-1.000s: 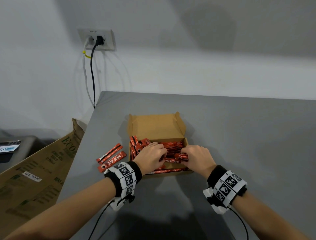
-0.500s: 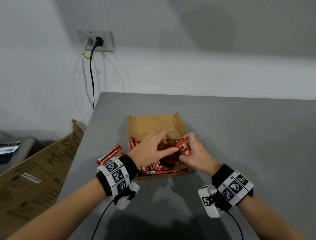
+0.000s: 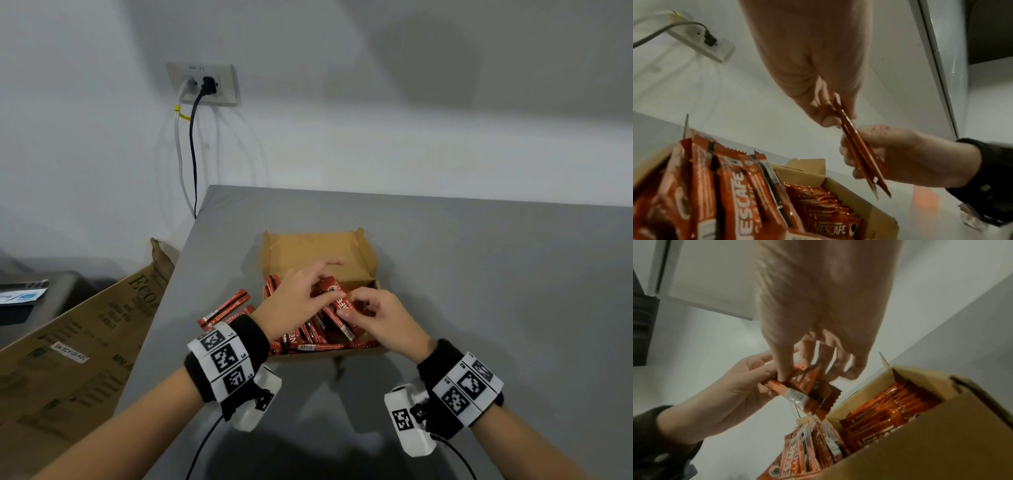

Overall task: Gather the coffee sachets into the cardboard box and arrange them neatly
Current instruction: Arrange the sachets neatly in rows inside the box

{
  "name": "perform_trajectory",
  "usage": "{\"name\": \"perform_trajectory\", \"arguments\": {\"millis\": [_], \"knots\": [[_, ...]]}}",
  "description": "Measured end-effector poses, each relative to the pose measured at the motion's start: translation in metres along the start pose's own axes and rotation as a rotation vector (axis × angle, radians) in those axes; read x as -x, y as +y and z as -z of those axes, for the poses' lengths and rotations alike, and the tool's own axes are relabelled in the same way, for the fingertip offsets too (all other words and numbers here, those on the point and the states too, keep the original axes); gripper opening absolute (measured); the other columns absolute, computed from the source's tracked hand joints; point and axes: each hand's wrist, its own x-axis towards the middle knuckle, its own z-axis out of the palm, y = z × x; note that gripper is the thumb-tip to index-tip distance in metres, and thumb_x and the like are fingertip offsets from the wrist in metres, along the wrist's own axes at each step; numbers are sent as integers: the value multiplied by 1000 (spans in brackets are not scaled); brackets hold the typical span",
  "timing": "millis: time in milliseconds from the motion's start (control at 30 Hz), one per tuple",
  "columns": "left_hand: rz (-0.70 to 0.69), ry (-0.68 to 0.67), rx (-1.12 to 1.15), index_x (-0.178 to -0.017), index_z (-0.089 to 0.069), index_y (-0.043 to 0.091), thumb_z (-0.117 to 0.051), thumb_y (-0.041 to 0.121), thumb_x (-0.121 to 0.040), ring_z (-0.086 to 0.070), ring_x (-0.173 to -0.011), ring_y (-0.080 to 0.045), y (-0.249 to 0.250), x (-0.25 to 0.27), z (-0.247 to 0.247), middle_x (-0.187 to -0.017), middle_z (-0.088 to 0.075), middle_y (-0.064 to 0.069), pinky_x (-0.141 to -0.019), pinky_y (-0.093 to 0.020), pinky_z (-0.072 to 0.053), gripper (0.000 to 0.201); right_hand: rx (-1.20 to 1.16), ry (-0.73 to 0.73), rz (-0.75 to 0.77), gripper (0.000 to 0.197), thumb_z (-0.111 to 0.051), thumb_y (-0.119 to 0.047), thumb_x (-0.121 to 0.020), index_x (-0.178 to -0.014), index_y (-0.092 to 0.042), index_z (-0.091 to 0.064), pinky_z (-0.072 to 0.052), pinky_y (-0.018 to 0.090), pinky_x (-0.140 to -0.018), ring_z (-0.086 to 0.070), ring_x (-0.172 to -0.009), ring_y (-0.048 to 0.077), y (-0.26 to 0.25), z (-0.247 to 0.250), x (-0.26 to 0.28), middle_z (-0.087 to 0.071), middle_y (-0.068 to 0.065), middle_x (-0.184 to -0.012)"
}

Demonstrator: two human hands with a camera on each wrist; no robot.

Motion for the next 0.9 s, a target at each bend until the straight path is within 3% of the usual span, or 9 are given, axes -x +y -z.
{"name": "perform_trajectory", "arguments": {"millis": [33,133,267,333,433,600,700,800,900], "knots": [[17,13,25,-130,-44,29,-61,34,-85,-63,-89,-1,1,0,0,-101,-66,4,-87,-23,-51,49,-10,53,0,6,-65,-22,-86,-81,-23,-68,-51,33,-73,-64,-75,12,0,-1,-1,-69,-1,-78],[122,-62,95,-139,-34,28,-60,40,-81,-64,-92,-6,2,0,1,-112,-62,1,-86,-31,-54,65,-104,205,-24,6,-62,-16,-88,-91,-14,-67,-54,33,-73,-68,-77,15,0,-4,-3,-72,5,-83],[337,-200,415,-143,-24,27,-55,3,-89,-68,-78,-19,-1,3,-8,-107,-58,-13,-69,-27,-58,66,-140,282,-65,12,-63,-11,-87,-94,-16,-54,-56,28,-64,-69,-69,17,-4,-9,-5,-71,2,-80],[329,-173,356,-139,-34,18,-52,-1,-90,-67,-78,-17,0,1,-12,-104,-58,-13,-73,-28,-58,55,-62,285,-75,12,-62,-8,-88,-90,-14,-51,-52,28,-58,-65,-61,18,-2,-14,-6,-69,2,-71],[300,-120,281,-134,-42,17,-52,8,-93,-64,-88,-13,-2,0,-12,-103,-60,-1,-77,-27,-57,44,-33,312,-88,13,-62,-11,-88,-85,-9,-49,-43,17,-49,-54,-49,7,3,-17,-8,-63,-2,-61],[195,-30,81,-123,-56,19,-64,13,-86,-61,-100,-3,-14,1,-15,-110,-64,7,-89,-22,-50,39,-32,244,-88,21,-61,-25,-89,-82,-7,-53,-44,11,-60,-58,-62,2,1,-18,-6,-65,-1,-72],[179,95,17,-109,-60,15,-55,7,-91,-61,-88,1,-14,0,-15,-101,-65,2,-76,-7,-47,20,-37,436,-43,18,-61,-22,-89,-80,-11,-50,-42,16,-61,-53,-64,6,4,-20,-6,-59,2,-72],[238,205,98,-102,-51,16,-41,3,-95,-60,-68,-9,-8,1,-9,-86,-63,-5,-56,-11,-47,17,-182,505,-59,23,-65,-15,-86,-97,-17,-45,-48,14,-68,-62,-74,1,0,-21,-5,-63,-3,-83],[173,157,-11,-94,-55,16,-43,6,-93,-50,-73,-5,-2,-1,-5,-92,-52,1,-64,-8,-40,16,-345,511,-47,47,-70,-1,-78,-106,-20,-37,-52,16,-66,-66,-75,5,-3,-22,-4,-63,4,-88]]}}
